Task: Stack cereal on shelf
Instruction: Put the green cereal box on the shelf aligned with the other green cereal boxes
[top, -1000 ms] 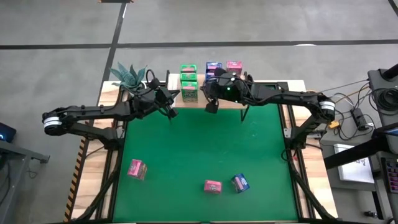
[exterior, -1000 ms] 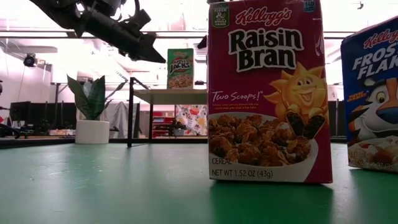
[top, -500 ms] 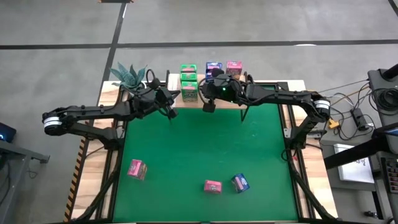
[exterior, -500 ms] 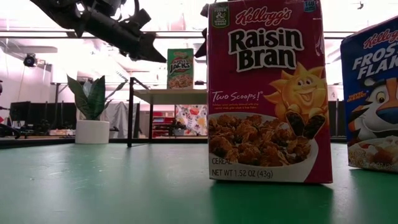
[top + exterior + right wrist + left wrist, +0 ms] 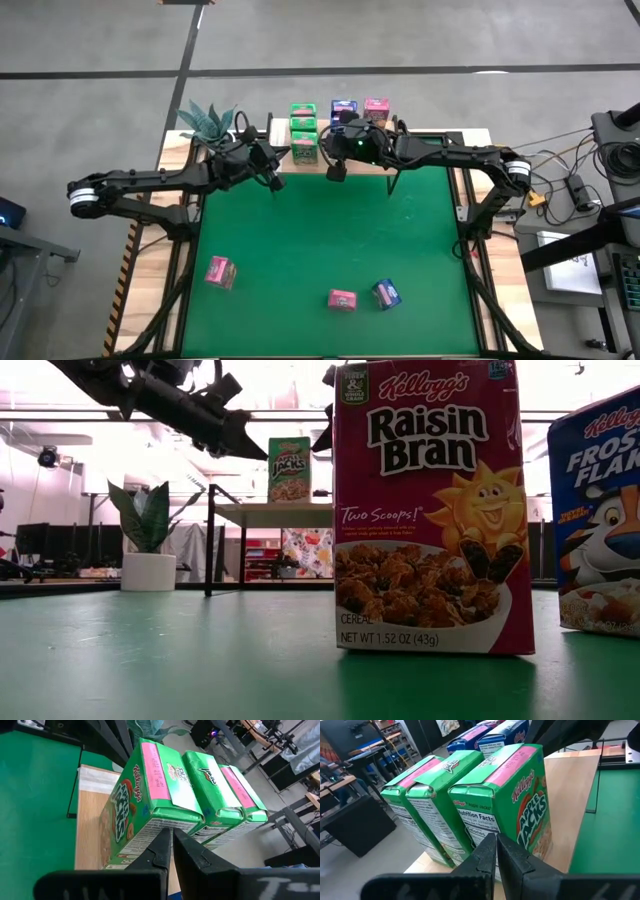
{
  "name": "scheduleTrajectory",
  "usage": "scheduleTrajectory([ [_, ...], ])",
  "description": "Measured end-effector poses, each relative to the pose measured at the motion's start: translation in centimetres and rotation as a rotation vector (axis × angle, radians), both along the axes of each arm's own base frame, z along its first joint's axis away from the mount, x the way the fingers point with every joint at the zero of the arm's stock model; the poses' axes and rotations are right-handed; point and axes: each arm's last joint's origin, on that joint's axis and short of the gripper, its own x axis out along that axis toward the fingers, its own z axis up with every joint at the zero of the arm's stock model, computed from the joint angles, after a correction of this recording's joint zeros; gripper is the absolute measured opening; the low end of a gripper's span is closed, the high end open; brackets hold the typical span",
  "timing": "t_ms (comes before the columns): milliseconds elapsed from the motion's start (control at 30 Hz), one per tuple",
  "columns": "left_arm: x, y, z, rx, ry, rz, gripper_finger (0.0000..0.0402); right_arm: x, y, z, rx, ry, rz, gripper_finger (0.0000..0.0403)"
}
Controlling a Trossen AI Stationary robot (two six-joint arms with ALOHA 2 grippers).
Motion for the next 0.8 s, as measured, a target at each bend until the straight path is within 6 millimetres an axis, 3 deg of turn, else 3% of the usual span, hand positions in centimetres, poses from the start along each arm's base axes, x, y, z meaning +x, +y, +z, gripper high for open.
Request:
scheduleTrajectory([
  [533,-0.68,-0.33,0.52,-0.025,-0.013,0.002,0.0,0.06,-0.01,0.1,-0.006,-0.013,0.002,0.0012],
  [800,-0.69,-0.33,0.51,-0.026,-0.012,0.002,0.0,0.75,-0.28,-0.86,-0.031,0.01,-0.005,0.0012],
])
